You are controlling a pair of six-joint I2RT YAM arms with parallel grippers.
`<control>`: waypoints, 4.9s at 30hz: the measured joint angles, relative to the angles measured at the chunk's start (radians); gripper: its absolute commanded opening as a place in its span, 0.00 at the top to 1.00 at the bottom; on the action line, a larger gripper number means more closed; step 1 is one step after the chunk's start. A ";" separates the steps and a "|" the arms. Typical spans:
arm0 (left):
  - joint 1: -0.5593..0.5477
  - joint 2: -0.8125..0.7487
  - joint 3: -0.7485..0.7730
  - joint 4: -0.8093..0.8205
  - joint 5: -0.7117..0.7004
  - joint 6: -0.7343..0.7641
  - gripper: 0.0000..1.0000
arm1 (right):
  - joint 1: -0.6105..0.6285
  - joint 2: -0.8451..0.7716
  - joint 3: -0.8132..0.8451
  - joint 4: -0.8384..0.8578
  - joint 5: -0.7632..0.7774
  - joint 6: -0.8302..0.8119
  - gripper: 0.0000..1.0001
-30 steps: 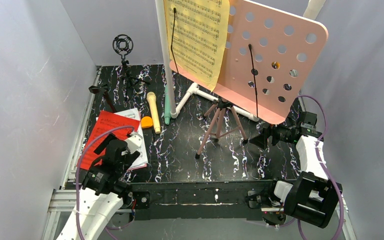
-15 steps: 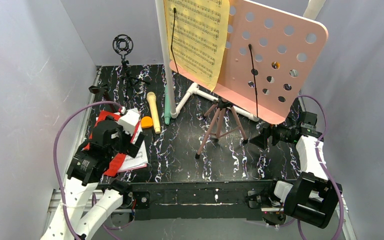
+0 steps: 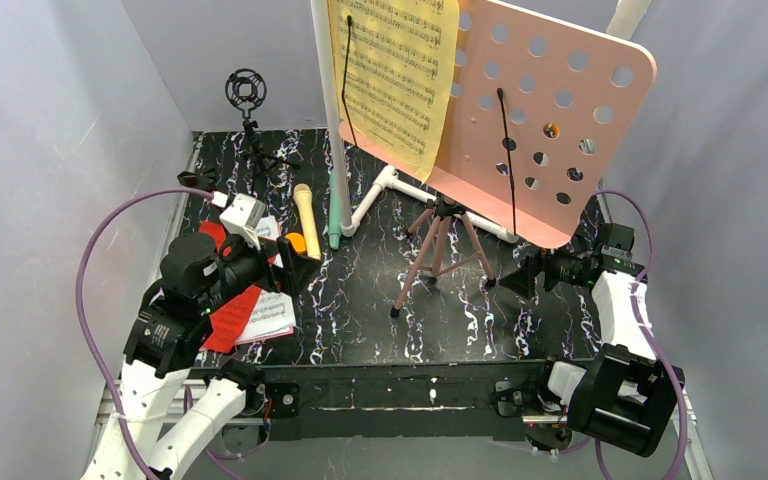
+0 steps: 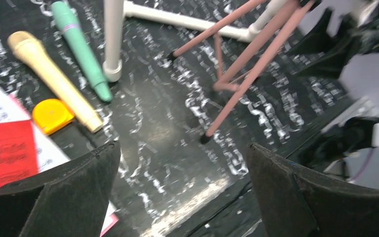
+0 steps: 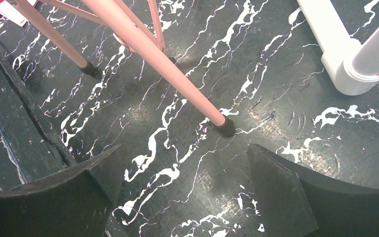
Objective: Pack up the instrument practice props
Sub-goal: Move the music stand to the center of the board.
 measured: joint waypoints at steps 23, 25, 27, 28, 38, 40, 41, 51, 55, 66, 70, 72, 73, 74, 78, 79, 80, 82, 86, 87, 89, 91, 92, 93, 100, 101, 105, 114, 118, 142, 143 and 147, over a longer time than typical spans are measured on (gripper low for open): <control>-0.125 0.167 0.227 0.206 0.141 -0.319 0.02 | 0.000 0.000 0.000 0.000 0.000 0.000 0.00; -0.188 0.187 0.237 0.209 0.115 -0.307 0.02 | 0.000 0.000 0.000 0.000 0.000 0.000 0.00; -0.254 0.213 0.248 0.210 0.082 -0.290 0.02 | 0.000 0.000 0.000 0.000 0.000 0.000 0.00; -0.291 0.230 0.255 0.209 0.060 -0.278 0.02 | 0.000 0.000 0.000 0.000 0.000 0.000 0.00; -0.533 0.371 0.406 0.173 -0.200 -0.121 0.02 | 0.000 -0.035 0.015 -0.035 0.004 -0.012 0.00; -0.554 0.381 0.436 0.170 -0.238 -0.091 0.02 | 0.000 -0.061 0.053 -0.061 0.029 -0.006 0.00; -0.564 0.387 0.454 0.166 -0.262 -0.073 0.02 | 0.000 -0.072 0.084 -0.076 0.045 -0.003 0.00; -0.585 0.504 0.656 0.161 -0.389 -0.017 0.02 | 0.000 -0.105 0.351 -0.228 0.085 0.035 0.00; -0.615 0.581 0.708 0.167 -0.415 -0.008 0.02 | 0.000 -0.111 0.353 -0.284 0.044 0.059 0.00; -0.630 0.513 0.610 0.170 -0.428 0.021 0.02 | 0.246 -0.023 0.316 -0.255 0.061 0.052 0.30; -0.631 0.381 0.483 0.169 -0.441 0.018 0.02 | 0.304 0.024 0.298 -0.177 0.106 0.059 0.33; -0.632 0.308 0.414 0.166 -0.456 0.005 0.02 | 0.331 0.048 0.298 -0.119 0.114 0.085 0.28; -0.632 0.275 0.381 0.163 -0.463 -0.004 0.02 | 0.340 0.059 0.298 -0.093 0.117 0.102 0.26; -0.632 0.241 0.344 0.158 -0.470 -0.018 0.02 | 0.350 0.073 0.299 -0.063 0.119 0.120 0.25; -0.632 0.116 0.201 0.130 -0.496 -0.079 0.02 | 0.388 0.125 0.301 0.032 0.118 0.171 0.29; -0.632 0.092 0.170 0.117 -0.501 -0.096 0.02 | 0.396 0.133 0.302 0.046 0.118 0.175 0.31; -0.632 0.075 0.148 0.110 -0.505 -0.110 0.02 | 0.408 0.142 0.303 0.058 0.119 0.177 0.35; -0.632 0.040 0.097 0.097 -0.514 -0.143 0.02 | 0.428 0.153 0.306 0.077 0.121 0.171 0.44; -0.632 0.002 0.036 0.083 -0.533 -0.192 0.02 | 0.450 0.156 0.307 0.099 0.140 0.154 0.58; -0.632 -0.003 0.030 0.080 -0.535 -0.199 0.02 | 0.452 0.156 0.308 0.098 0.143 0.153 0.61; -0.632 -0.009 0.026 0.077 -0.541 -0.214 0.02 | 0.455 0.152 0.309 0.100 0.154 0.155 0.67; -0.632 -0.010 0.025 0.076 -0.545 -0.221 0.02 | 0.455 0.144 0.309 0.104 0.171 0.148 0.71; -0.632 -0.010 0.025 0.076 -0.547 -0.225 0.02 | 0.454 0.138 0.309 0.109 0.184 0.139 0.73; -0.632 -0.009 0.025 0.076 -0.548 -0.227 0.02 | 0.452 0.132 0.308 0.113 0.197 0.130 0.75; -0.632 -0.001 0.025 0.076 -0.551 -0.229 0.02 | 0.417 0.118 0.308 0.155 0.304 0.109 0.75; -0.632 0.001 0.025 0.076 -0.551 -0.230 0.02 | 0.413 0.118 0.308 0.160 0.315 0.105 0.75; -0.632 0.006 0.023 0.076 -0.551 -0.237 0.02 | 0.391 0.119 0.308 0.180 0.344 0.097 0.74; -0.633 0.022 0.021 0.078 -0.546 -0.246 0.02 | 0.301 0.129 0.308 0.225 0.377 0.106 0.57; -0.633 0.043 0.021 0.085 -0.535 -0.246 0.02 | 0.280 0.129 0.308 0.227 0.403 0.123 0.36; -0.633 -0.011 -0.027 0.100 -0.525 -0.254 0.02 | 0.228 -0.083 0.329 -0.194 0.384 -0.026 0.02; -0.633 -0.012 -0.027 0.101 -0.525 -0.254 0.02 | 0.228 -0.084 0.329 -0.214 0.380 -0.032 0.02; -0.633 -0.019 -0.031 0.101 -0.525 -0.254 0.02 | 0.228 -0.090 0.329 -0.287 0.332 -0.052 0.02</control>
